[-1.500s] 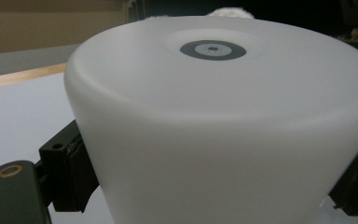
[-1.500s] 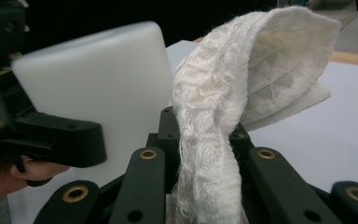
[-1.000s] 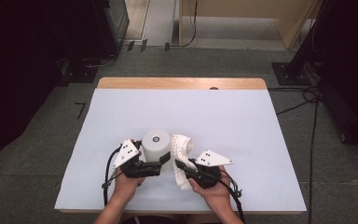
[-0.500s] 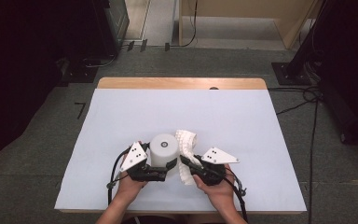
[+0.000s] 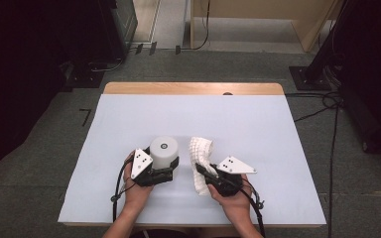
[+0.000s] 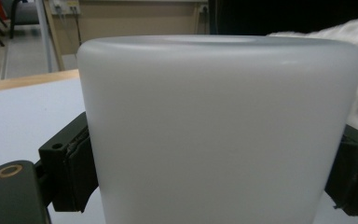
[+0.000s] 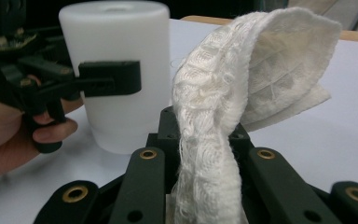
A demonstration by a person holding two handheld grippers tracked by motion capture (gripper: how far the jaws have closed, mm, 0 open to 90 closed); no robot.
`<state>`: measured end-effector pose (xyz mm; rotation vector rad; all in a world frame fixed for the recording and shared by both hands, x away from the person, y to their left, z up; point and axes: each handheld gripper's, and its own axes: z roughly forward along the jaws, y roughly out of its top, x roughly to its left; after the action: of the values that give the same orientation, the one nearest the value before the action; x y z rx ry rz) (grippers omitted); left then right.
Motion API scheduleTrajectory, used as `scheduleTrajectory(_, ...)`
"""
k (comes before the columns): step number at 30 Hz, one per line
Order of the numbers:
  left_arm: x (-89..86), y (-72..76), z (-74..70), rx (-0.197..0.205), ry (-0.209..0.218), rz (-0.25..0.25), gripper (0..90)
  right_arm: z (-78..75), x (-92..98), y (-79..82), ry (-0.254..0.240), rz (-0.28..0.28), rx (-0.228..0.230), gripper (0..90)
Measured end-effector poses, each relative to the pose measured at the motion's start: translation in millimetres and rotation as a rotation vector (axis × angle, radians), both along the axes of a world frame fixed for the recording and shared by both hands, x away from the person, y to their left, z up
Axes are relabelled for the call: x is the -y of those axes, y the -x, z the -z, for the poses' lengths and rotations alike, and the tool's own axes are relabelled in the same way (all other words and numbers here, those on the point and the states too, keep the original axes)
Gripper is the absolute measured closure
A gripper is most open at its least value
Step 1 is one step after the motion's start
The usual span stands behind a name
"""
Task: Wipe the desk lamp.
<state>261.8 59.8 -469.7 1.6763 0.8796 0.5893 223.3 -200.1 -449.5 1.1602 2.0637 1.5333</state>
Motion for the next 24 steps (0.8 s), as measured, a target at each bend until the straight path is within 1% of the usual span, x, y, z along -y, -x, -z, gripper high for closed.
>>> scheduleTrajectory(2, 1.7, -0.6, 4.2, 0.002, -0.020, -0.011, 8.6, 0.1, 4.7, -1.5, -0.005, 0.022, -0.005, 75.4)
scheduleTrajectory(4, 3.5, -0.6, 8.8, -0.001, -0.034, -0.019, 8.6, 0.3, 7.0, -2.4, -0.005, 0.026, -0.004, 75.4)
scheduleTrajectory(5, 4.1, 0.2, 11.0, 0.010, -0.028, -0.025, 8.3, 0.5, 7.4, -2.7, -0.006, 0.026, -0.005, 75.4)
scheduleTrajectory(6, 4.3, 1.2, 11.9, 0.019, -0.032, -0.026, 8.4, 0.8, 7.9, -3.2, -0.007, 0.029, -0.003, 75.4)
scheduleTrajectory(8, 5.6, 2.8, 12.2, 0.034, -0.049, -0.030, 8.3, 1.3, 8.2, -3.4, -0.006, 0.028, -0.003, 75.4)
scheduleTrajectory(10, 6.6, 4.6, 12.2, 0.038, -0.064, -0.038, 7.1, 1.5, 8.1, -3.3, -0.004, 0.026, -0.005, 75.4)
scheduleTrajectory(11, 7.8, 5.7, 12.0, 0.031, -0.073, -0.053, 5.4, 1.6, 8.1, -3.4, -0.004, 0.026, -0.006, 75.4)
scheduleTrajectory(12, 8.8, 6.6, 11.4, 0.024, -0.079, -0.076, 1.2, 1.6, 8.2, -3.4, -0.006, 0.028, -0.009, 75.4)
scheduleTrajectory(13, 10.3, 8.2, 10.4, 0.004, -0.077, -0.115, 0.0, 1.7, 8.4, -3.5, -0.005, 0.028, -0.009, 75.4)
scheduleTrajectory(15, 14.2, 10.6, 10.3, -0.005, -0.069, -0.155, 0.0, 2.3, 9.1, -4.0, -0.003, 0.030, -0.006, 75.4)
scheduleTrajectory(19, 24.5, 12.3, 13.0, -0.011, -0.109, -0.174, 0.0, 3.7, 8.9, -3.8, -0.001, 0.034, -0.012, 75.3)
scheduleTrajectory(21, 26.7, 12.1, 14.2, -0.008, -0.132, -0.198, 0.0, 4.3, 8.1, -3.8, 0.002, 0.031, -0.012, 75.3)
scheduleTrajectory(22, 25.7, 12.0, 14.0, -0.004, -0.136, -0.206, 2.0, 4.6, 7.5, -3.7, 0.004, 0.029, -0.010, 75.4)
scheduleTrajectory(23, 24.3, 11.8, 13.6, -0.001, -0.128, -0.213, 4.6, 4.6, 7.2, -3.7, 0.006, 0.028, -0.011, 75.4)
scheduleTrajectory(24, 23.0, 11.4, 13.1, -0.003, -0.124, -0.211, 5.4, 4.8, 6.9, -3.7, 0.006, 0.026, -0.013, 75.3)
